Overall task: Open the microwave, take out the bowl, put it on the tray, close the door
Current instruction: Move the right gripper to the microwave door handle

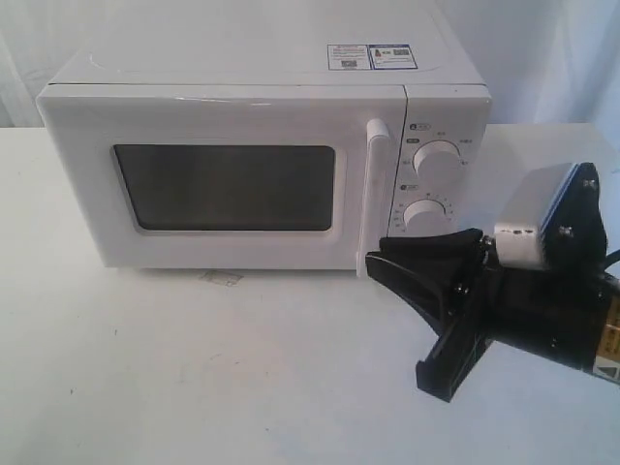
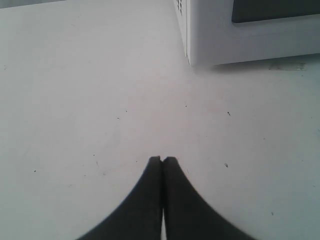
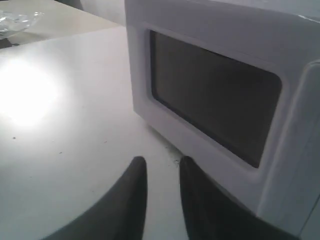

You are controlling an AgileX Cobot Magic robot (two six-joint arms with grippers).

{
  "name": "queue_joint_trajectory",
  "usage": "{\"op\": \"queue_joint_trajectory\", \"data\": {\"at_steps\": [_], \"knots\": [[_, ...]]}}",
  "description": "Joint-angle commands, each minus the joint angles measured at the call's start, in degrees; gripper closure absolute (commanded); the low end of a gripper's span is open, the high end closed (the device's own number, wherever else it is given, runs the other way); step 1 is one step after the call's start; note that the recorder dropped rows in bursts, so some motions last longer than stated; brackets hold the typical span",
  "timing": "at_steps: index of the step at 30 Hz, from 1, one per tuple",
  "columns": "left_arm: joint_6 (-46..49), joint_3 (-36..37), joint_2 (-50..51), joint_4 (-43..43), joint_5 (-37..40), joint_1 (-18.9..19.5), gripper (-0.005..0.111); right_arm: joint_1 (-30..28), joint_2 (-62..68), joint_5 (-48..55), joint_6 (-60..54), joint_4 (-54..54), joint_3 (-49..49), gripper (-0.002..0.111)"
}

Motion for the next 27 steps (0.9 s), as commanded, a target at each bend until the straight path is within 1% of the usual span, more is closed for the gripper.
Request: {"op": "queue_joint_trajectory", "data": {"at_steps": [1, 2, 3, 4, 5, 7, 10, 15, 20, 27], "knots": [[-0.27, 0.21, -0.23, -0.07, 0.03, 0.16, 0.107, -4.34, 4.86, -4.04, -4.76, 0.53, -1.80, 0.072], [-0.27, 0.21, -0.23, -0.07, 0.03, 0.16, 0.107, -5.42, 6.18, -6.14, -6.78, 0.53, -2.26, 0.069], [-0.27, 0.21, -0.23, -0.07, 0.03, 0.16, 0.107, -7.21, 8.68, -11.35, -12.66, 0.53, -2.51, 0.062], [-0.27, 0.21, -0.23, -0.07, 0.03, 0.16, 0.107, -8.11, 10.12, -14.53, -16.86, 0.53, -2.51, 0.059], [-0.27, 0.21, -0.23, -0.07, 0.03, 0.16, 0.107, -9.26, 13.10, -19.19, -23.81, 0.64, -2.51, 0.056], [-0.27, 0.21, -0.23, -0.07, 0.03, 0.16, 0.107, -10.37, 17.42, -23.99, -28.08, 1.00, -2.68, 0.054], [-0.27, 0.21, -0.23, -0.07, 0.03, 0.16, 0.107, -12.05, 23.93, -24.85, -28.79, 2.43, -5.11, 0.054], [-0.27, 0.21, -0.23, -0.07, 0.03, 0.16, 0.107, -12.18, 29.74, -24.85, -28.79, 3.90, -8.43, 0.054], [-0.27, 0.21, -0.23, -0.07, 0.03, 0.16, 0.107, -12.18, 32.13, -24.85, -28.79, 4.79, -10.40, 0.054], [-0.27, 0.21, -0.23, -0.07, 0.03, 0.16, 0.107, -12.18, 32.16, -24.85, -28.54, 4.93, -12.07, 0.054]]}}
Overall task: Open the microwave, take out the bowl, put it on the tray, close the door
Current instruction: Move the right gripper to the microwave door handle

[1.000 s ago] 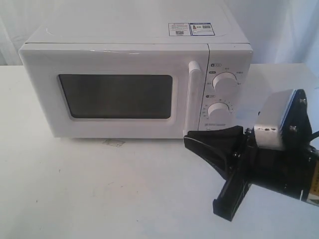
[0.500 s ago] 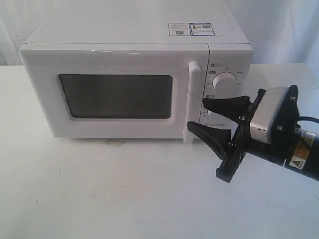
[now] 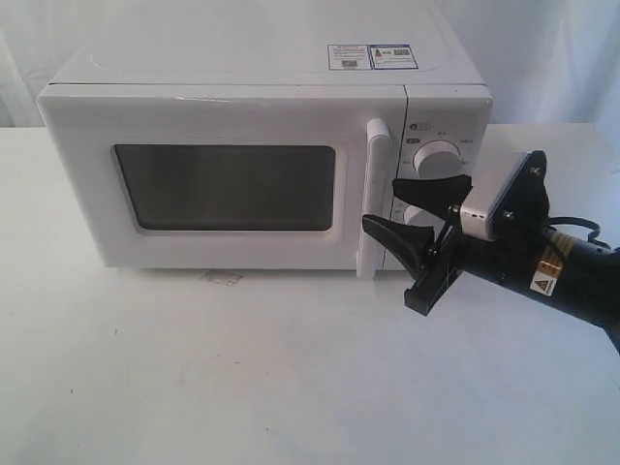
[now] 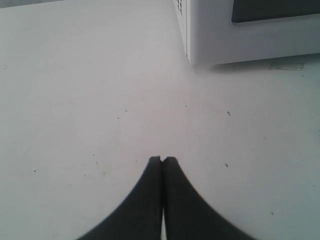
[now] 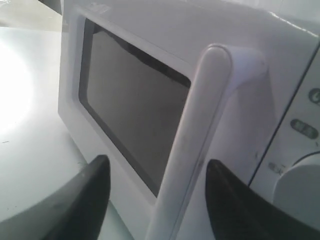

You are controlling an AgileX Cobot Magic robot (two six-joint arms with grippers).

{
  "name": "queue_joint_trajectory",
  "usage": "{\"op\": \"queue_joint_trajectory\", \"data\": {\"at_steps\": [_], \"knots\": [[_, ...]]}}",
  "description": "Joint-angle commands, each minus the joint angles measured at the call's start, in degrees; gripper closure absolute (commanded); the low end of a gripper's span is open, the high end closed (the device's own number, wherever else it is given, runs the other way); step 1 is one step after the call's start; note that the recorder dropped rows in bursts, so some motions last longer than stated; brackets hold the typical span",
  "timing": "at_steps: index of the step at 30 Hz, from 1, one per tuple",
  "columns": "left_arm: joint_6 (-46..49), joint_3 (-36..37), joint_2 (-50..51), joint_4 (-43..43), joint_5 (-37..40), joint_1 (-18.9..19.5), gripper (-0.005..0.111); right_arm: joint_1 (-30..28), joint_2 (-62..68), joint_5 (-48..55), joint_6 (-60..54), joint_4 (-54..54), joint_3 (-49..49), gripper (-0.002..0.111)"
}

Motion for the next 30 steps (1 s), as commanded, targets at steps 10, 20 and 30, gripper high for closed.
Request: {"op": "queue_joint_trajectory", "data": {"at_steps": [10, 20, 30], "knots": [[-0.27, 0.21, -0.23, -0.07, 0.03, 0.16, 0.107, -0.32, 2.32, -0.87, 2.44, 0.24, -3.35, 0.054], [-0.27, 0.21, -0.23, -0.07, 0.03, 0.16, 0.107, 2.30, 5.23, -0.87, 4.07, 0.36, -6.11, 0.054], [-0.27, 0.21, -0.23, -0.07, 0.03, 0.16, 0.107, 4.62, 6.90, -0.87, 5.43, 0.56, -8.67, 0.056]]}}
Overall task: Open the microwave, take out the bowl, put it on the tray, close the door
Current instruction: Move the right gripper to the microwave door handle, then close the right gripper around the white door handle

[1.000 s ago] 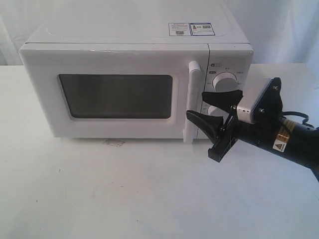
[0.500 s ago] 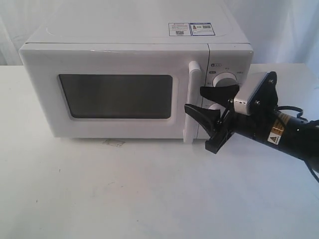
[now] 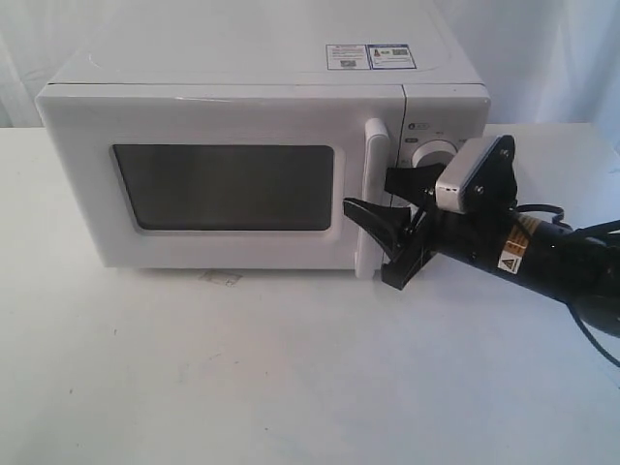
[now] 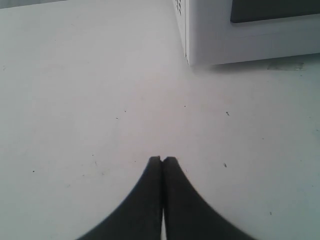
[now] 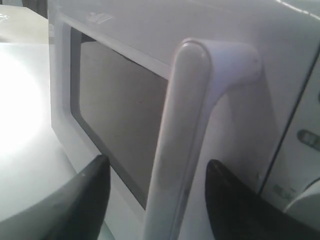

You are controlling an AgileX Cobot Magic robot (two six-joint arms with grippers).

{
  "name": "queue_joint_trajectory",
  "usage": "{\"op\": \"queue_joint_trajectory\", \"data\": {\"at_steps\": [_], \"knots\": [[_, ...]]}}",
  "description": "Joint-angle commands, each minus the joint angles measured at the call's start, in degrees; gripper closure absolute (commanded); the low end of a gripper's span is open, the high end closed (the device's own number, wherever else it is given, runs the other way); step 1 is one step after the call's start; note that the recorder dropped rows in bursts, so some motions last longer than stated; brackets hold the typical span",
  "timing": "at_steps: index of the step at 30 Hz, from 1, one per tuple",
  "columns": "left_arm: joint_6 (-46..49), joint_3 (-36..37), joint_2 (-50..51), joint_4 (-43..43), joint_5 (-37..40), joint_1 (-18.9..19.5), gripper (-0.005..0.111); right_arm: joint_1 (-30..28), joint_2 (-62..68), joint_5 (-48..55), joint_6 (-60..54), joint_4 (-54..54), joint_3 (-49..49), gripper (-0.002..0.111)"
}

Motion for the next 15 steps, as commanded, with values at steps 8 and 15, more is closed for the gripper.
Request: {"op": "queue_joint_trajectory", "data": {"at_steps": [8, 15], "knots": [[-0.27, 0.21, -0.23, -0.07, 0.03, 0.16, 0.107, 1.55, 0.99, -0.76, 0.99, -0.62, -1.73, 0.070], [-0.27, 0.21, -0.23, -0.07, 0.03, 0.16, 0.107, 1.55, 0.99, -0.76, 5.28, -0.62, -1.73, 0.077]]}}
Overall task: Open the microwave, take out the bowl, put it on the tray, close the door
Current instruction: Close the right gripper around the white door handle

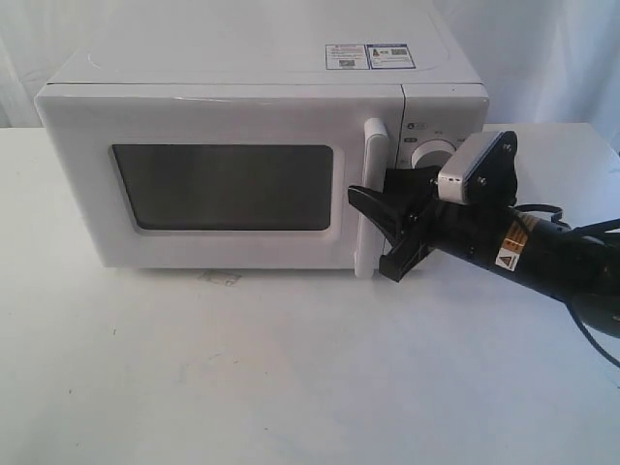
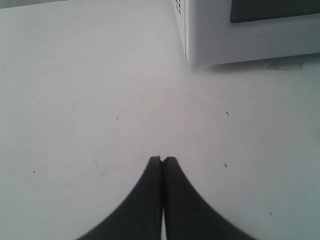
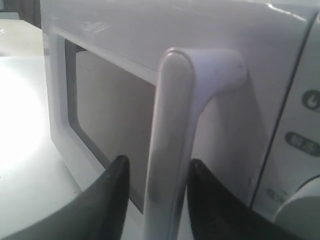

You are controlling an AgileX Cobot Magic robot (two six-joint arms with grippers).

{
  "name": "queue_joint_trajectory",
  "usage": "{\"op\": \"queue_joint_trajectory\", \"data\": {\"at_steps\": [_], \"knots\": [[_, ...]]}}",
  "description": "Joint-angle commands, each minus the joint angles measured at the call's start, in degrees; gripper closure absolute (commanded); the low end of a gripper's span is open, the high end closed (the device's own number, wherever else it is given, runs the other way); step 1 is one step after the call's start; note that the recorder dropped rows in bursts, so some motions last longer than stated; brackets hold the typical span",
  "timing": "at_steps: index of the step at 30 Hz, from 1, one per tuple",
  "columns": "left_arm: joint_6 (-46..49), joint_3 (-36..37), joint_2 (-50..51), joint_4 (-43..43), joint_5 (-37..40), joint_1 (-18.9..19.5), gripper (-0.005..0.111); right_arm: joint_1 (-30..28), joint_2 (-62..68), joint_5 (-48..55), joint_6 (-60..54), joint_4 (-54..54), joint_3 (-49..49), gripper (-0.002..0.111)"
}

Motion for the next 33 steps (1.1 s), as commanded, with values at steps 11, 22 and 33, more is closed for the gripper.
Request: {"op": "queue_joint_trajectory", "data": {"at_steps": [11, 22, 33], "knots": [[-0.27, 0.21, -0.23, -0.07, 0.03, 0.16, 0.107, 1.06, 0.62, 0.02, 4.37, -5.10, -1.51, 0.108], [-0.27, 0.21, -0.23, -0.07, 0.03, 0.16, 0.107, 2.28, 0.52, 0.02, 6.63, -10.02, -1.51, 0.108], [-0.27, 0.21, -0.23, -0.07, 0.03, 0.16, 0.107, 4.09, -1.73, 0.02, 9.74, -15.99, -1.82, 0.108]]}}
